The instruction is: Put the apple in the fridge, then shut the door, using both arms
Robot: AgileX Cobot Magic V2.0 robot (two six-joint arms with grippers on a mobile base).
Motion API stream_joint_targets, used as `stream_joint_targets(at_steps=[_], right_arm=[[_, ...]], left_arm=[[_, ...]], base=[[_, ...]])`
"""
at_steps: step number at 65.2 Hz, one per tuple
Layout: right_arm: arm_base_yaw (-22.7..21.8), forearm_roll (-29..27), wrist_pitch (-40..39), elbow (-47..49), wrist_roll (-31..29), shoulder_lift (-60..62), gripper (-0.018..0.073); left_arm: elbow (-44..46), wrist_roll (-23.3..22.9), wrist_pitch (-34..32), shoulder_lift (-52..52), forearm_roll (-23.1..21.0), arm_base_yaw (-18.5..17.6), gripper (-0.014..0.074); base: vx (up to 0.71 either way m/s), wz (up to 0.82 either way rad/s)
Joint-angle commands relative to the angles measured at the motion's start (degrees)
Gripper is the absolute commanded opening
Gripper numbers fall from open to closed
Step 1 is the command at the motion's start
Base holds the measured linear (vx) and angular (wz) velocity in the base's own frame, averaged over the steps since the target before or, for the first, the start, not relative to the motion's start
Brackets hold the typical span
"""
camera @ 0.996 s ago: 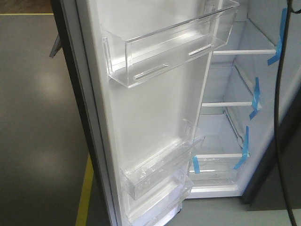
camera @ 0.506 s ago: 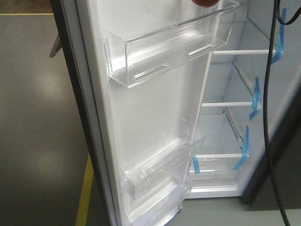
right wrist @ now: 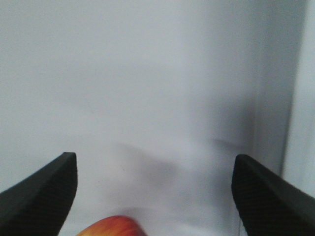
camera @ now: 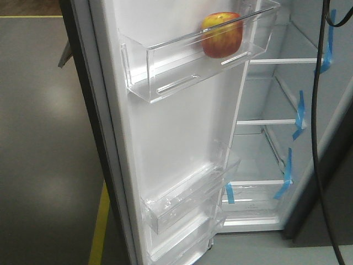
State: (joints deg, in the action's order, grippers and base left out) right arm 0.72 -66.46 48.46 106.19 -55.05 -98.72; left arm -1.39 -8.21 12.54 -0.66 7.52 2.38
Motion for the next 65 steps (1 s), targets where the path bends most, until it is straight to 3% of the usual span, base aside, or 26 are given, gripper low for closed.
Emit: stream_joint_targets(at_steps=[1,10,17,32,47,65], right_arm=[[-0.06,-4.17,-2.17,1.82,-0.03,3.85,0.0578],[-0.06,-5.04,-1.92,1.82,-0.15,6.70,0.0505],[-0.06,-4.93,-1.07,1.82,-0.15,9.22,0.0394],[-0.06,-4.93,2.13,1.47,0.02,14.62,-0.0015],[-0.06,-1.28,5.69,-3.05,2.68,20.66,-0.0005],[-0.06,2.18,4.38,-22.78,2.29,32.70,-0.0005]], left_arm=[[-1.64,0.02,-3.87,-0.90,-0.38,-0.34,-0.0006],[-1.64,0.02,-3.87,-0.90,-0.38,-0.34,-0.0006],[-1.64,0.02,-3.87,-0.90,-0.38,-0.34,-0.0006],[-1.64,0.02,-3.87,-0.90,-0.38,-0.34,-0.0006],[-1.64,0.02,-3.87,-0.90,-0.38,-0.34,-0.0006],[-1.64,0.02,-4.82,-0.90,0.05,-0.34,-0.0006]], base=[[0.00,0.00],[0.00,0.00],[0.00,0.00],[0.00,0.00],[0.00,0.00],[0.00,0.00]])
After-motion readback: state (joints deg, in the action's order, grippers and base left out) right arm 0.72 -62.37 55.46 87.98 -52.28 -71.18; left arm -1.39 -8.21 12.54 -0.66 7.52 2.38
